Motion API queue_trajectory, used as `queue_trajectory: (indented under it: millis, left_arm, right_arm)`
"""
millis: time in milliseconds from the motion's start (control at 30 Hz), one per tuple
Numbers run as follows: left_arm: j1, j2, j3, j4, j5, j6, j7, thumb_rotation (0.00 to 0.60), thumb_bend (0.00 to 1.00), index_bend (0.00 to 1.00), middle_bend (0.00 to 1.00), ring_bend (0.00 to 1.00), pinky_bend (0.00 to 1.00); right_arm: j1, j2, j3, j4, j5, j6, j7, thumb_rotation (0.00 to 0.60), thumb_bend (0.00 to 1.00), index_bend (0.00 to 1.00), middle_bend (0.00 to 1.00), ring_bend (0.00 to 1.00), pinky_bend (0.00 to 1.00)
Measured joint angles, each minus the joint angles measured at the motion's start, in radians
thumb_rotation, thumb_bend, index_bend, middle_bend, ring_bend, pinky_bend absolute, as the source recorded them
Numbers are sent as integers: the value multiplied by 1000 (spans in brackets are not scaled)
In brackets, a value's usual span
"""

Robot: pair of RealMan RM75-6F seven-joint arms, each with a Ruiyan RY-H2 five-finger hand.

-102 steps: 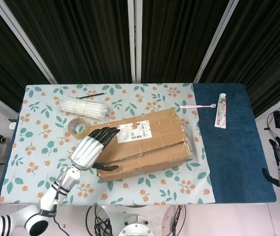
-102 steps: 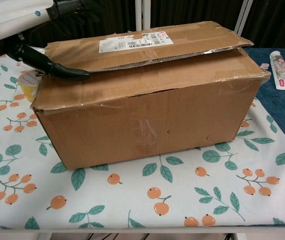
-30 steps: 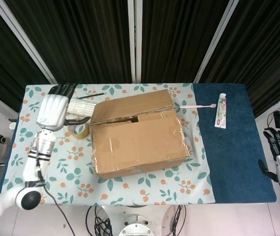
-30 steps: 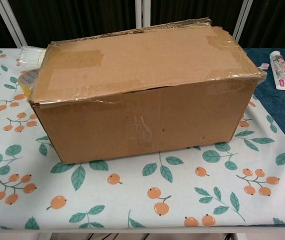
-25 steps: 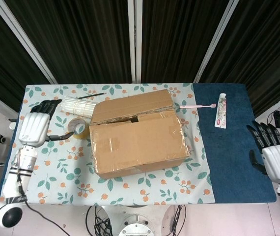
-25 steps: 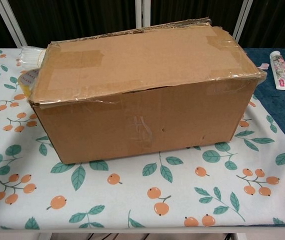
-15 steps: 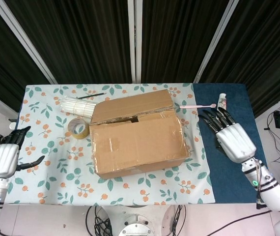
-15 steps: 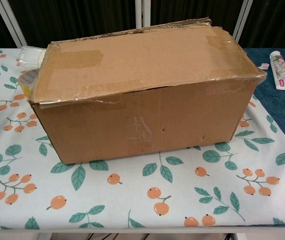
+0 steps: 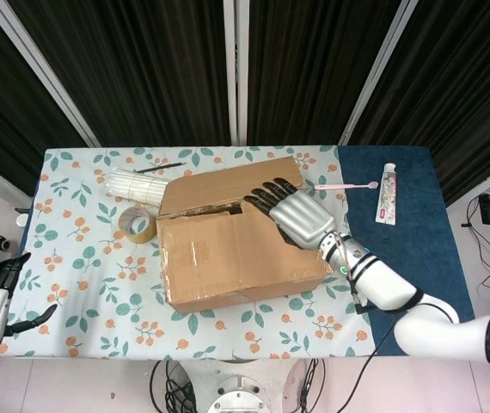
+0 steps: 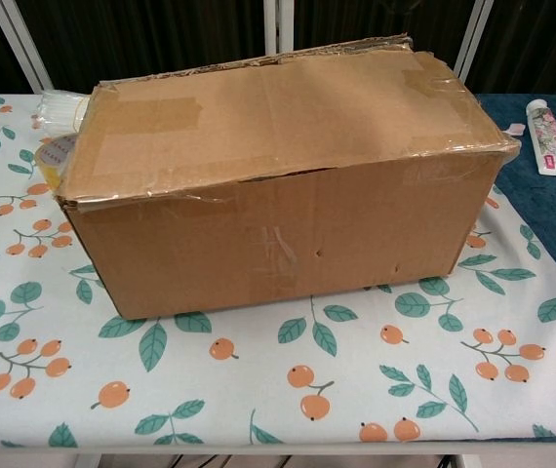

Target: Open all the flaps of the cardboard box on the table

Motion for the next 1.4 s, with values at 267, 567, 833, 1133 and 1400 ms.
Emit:
queue_trajectory:
  millis: [267, 567, 833, 1133, 1400]
  left_arm:
    - [2, 3, 0, 5, 9, -22, -13, 249, 144, 78, 145, 130, 243]
    - [9, 11, -6, 9, 8, -33, -27, 248, 144, 78, 145, 129, 242]
    - [13, 13, -9, 12, 4, -46, -33, 249, 144, 78, 144, 130, 243]
    - [11, 17, -14, 6, 5, -62, -29, 248, 144, 81, 144, 129, 243]
    - [4, 24, -18, -11, 4, -79, -24, 250, 145, 82, 143, 129, 243]
  right_arm:
    - [204, -109, -93, 50, 264, 6, -101, 600, 949, 0, 86, 0, 0]
    - [291, -175, -155, 104, 361, 30, -90, 600, 949, 0, 83, 0, 0]
    - [313, -184, -174, 115, 366, 24, -58, 600, 949, 70, 136, 0, 0]
    - [283, -159, -164, 95, 283, 24, 25, 600, 948, 122, 232, 0, 0]
    - [225, -89, -120, 44, 196, 25, 140, 600, 929, 0, 269, 0, 0]
